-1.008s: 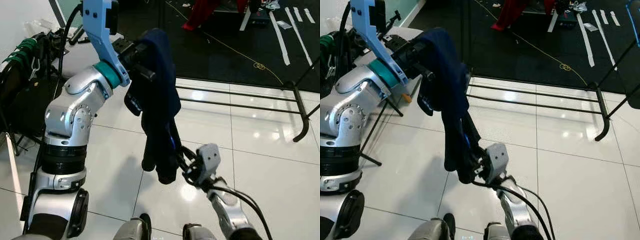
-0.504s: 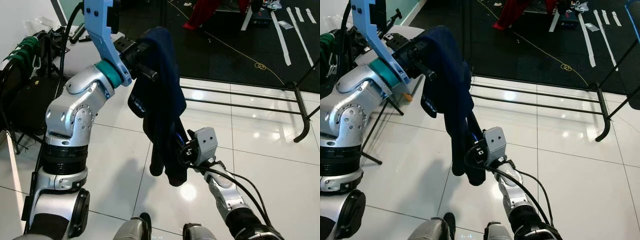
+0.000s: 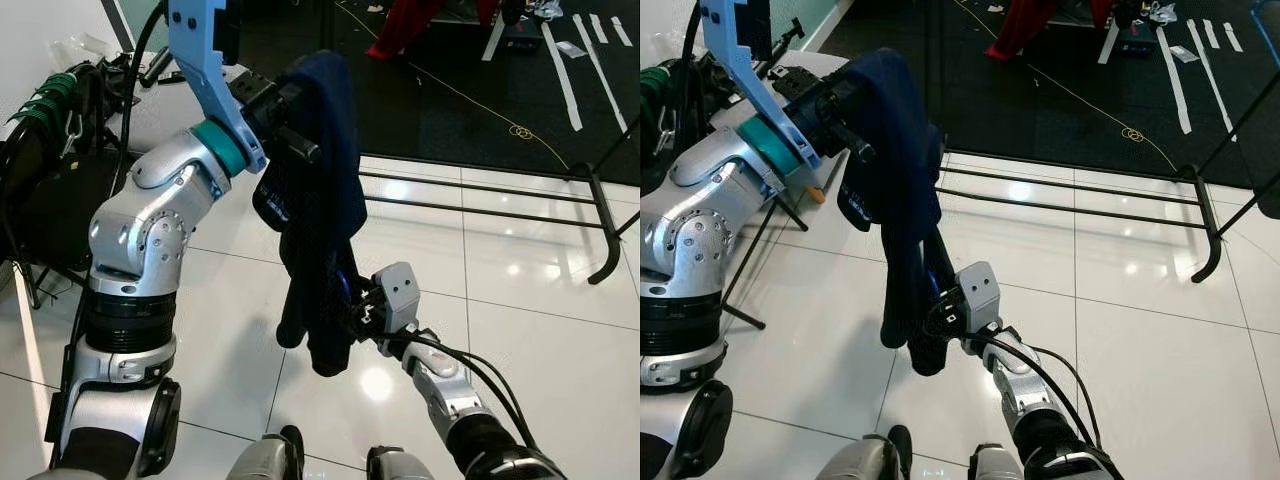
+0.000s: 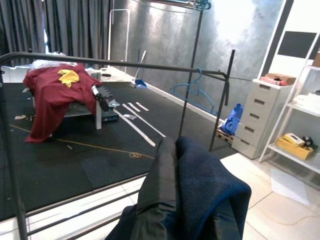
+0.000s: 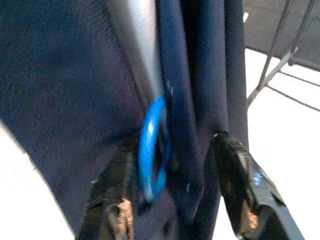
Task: Hang hanger
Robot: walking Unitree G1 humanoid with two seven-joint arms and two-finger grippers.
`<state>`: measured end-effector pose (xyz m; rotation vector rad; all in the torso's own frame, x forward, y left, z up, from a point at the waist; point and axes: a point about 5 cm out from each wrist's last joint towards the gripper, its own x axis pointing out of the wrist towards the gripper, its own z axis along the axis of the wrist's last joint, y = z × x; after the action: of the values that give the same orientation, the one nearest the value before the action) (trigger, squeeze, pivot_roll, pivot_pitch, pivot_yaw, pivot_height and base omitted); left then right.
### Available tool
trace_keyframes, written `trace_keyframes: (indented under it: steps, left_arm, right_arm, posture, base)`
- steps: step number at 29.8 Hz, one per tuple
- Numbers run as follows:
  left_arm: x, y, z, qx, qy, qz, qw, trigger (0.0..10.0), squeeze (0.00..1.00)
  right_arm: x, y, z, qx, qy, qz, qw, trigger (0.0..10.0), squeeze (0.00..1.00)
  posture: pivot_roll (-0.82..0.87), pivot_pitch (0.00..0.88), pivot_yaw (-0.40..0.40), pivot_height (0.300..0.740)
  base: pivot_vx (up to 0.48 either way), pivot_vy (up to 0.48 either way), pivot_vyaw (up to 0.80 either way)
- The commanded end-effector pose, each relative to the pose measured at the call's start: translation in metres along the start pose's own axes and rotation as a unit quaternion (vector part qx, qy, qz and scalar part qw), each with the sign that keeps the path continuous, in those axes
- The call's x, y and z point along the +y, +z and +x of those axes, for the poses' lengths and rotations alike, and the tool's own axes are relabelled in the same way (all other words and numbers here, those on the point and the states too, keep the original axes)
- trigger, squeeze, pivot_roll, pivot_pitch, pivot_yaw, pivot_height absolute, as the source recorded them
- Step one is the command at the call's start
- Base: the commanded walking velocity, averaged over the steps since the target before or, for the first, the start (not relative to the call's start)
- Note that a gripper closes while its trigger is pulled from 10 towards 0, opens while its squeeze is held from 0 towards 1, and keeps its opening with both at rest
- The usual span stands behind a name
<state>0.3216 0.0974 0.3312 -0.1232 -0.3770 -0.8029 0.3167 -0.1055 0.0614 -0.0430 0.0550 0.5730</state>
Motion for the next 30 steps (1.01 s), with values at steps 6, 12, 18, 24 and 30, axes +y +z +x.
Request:
trace_keyframes:
  steps: [6, 12, 18, 24, 30]
  left_arm:
    - [-0.009, 0.009, 0.002, -0.019, -0.018, 0.006, 1.0, 0.0, 0.0]
    - [-0.009, 0.008, 0.002, -0.017, -0.018, 0.006, 1.0, 0.0, 0.0]
    - [-0.009, 0.005, 0.001, -0.012, -0.015, 0.005, 1.0, 0.0, 0.0]
    - [-0.009, 0.002, 0.0, -0.007, -0.01, 0.004, 1.0, 0.0, 0.0]
    - [0.02, -0.027, -0.009, 0.069, 0.1, 0.078, 0.99, 0.0, 0.0]
  right_arm:
    - [-0.002, -0.001, 0.0, -0.001, -0.001, 0.007, 1.0, 0.0, 0.0]
    - [-0.001, -0.001, 0.0, -0.001, 0.008, 0.011, 1.0, 0.0, 0.0]
    - [0.001, -0.007, -0.006, 0.002, 0.02, 0.017, 1.0, 0.0, 0.0]
    - [-0.003, -0.008, -0.01, -0.001, 0.006, 0.013, 1.0, 0.0, 0.0]
    - [-0.01, 0.022, -0.017, -0.088, -0.032, -0.011, 0.996, 0.0, 0.0]
  posture:
    - [0.03, 0.13, 0.117, 0.74]
    - [0.03, 0.13, 0.117, 0.74]
    - [0.02, 0.138, 0.113, 0.74]
    - [0.02, 0.141, 0.112, 0.74]
    - [0.01, 0.145, 0.115, 0.74]
  base:
    - [0.0, 0.0, 0.0]
    - [0.0, 0.0, 0.0]
    - [0.0, 0.0, 0.0]
    - [0.0, 0.0, 0.0]
    - [0.0, 0.0, 0.0]
